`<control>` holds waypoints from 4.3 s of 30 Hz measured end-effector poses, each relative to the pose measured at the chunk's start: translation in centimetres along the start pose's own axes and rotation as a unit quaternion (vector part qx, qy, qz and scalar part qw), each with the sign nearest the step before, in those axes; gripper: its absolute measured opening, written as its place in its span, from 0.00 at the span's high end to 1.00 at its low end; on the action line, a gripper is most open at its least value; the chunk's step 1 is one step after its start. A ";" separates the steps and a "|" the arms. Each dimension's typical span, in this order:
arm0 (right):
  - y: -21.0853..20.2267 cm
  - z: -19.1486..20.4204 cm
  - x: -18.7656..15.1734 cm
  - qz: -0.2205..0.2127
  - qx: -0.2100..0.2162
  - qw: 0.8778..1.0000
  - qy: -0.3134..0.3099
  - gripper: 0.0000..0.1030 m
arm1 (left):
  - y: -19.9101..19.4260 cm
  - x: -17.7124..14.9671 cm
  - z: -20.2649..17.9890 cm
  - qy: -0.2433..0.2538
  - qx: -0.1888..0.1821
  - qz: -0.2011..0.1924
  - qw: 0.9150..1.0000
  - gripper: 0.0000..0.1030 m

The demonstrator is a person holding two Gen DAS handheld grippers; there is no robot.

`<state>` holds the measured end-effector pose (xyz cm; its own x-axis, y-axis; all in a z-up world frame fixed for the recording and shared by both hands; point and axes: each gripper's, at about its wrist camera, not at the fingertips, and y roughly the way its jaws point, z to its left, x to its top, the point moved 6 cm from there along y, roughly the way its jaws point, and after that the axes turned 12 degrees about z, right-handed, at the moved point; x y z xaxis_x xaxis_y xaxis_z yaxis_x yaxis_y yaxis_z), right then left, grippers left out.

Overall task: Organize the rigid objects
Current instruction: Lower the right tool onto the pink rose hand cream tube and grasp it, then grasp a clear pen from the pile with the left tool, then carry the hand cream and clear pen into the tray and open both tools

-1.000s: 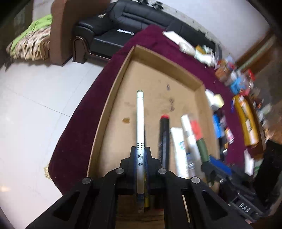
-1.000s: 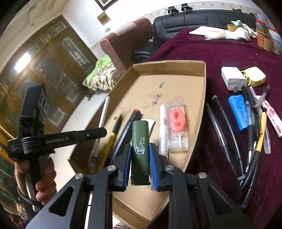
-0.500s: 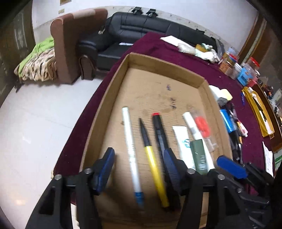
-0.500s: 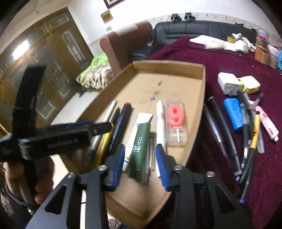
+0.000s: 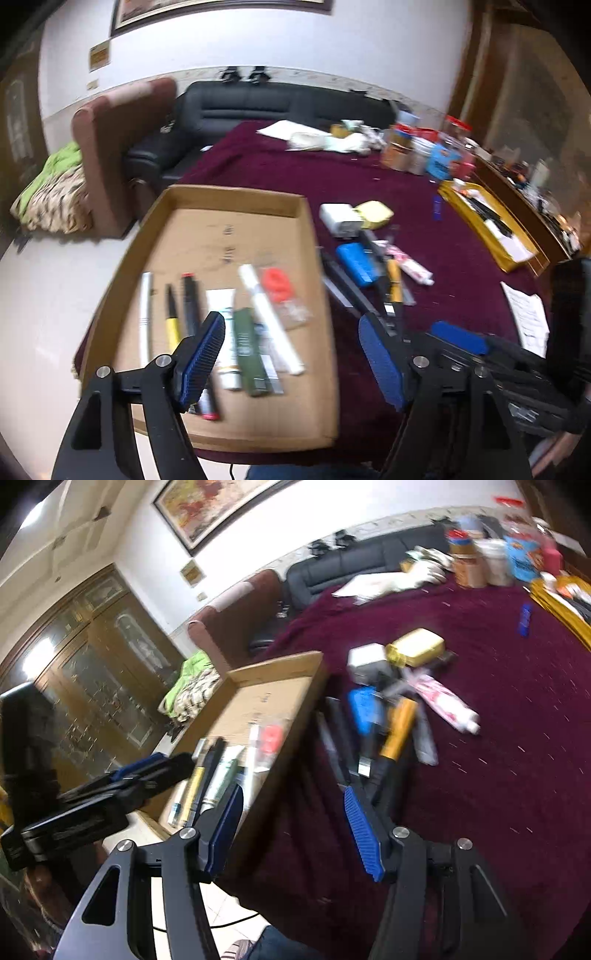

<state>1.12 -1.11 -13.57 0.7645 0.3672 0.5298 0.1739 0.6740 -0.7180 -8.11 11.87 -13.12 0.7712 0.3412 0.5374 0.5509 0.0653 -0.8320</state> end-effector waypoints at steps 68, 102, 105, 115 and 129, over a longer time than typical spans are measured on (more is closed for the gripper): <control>4.6 -13.7 9.3 0.056 -0.075 0.993 0.069 0.41 | 4.9 1.3 -3.9 0.005 -0.089 0.027 0.996 0.24; -0.9 -15.6 0.9 0.007 -0.101 0.990 0.095 0.72 | 19.1 12.6 -17.1 0.158 -0.026 0.198 0.967 0.92; -0.8 -15.3 0.8 0.008 -0.111 0.990 0.090 0.72 | 15.4 11.9 -16.1 0.123 -0.082 0.180 0.972 0.92; -1.0 -14.9 1.0 -0.003 -0.146 0.986 0.080 0.73 | 4.3 6.8 -2.3 -0.044 -0.184 0.111 0.976 0.92; 4.4 5.3 3.6 0.053 0.036 0.997 -0.032 0.73 | 4.6 1.6 12.1 -0.166 -0.066 0.078 0.981 0.92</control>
<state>1.37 6.58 -12.44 0.7344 0.4769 0.4829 0.0475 0.6736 -0.7376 -8.21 24.07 -17.78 0.7154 0.6252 0.3120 0.4870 -0.1260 -0.8643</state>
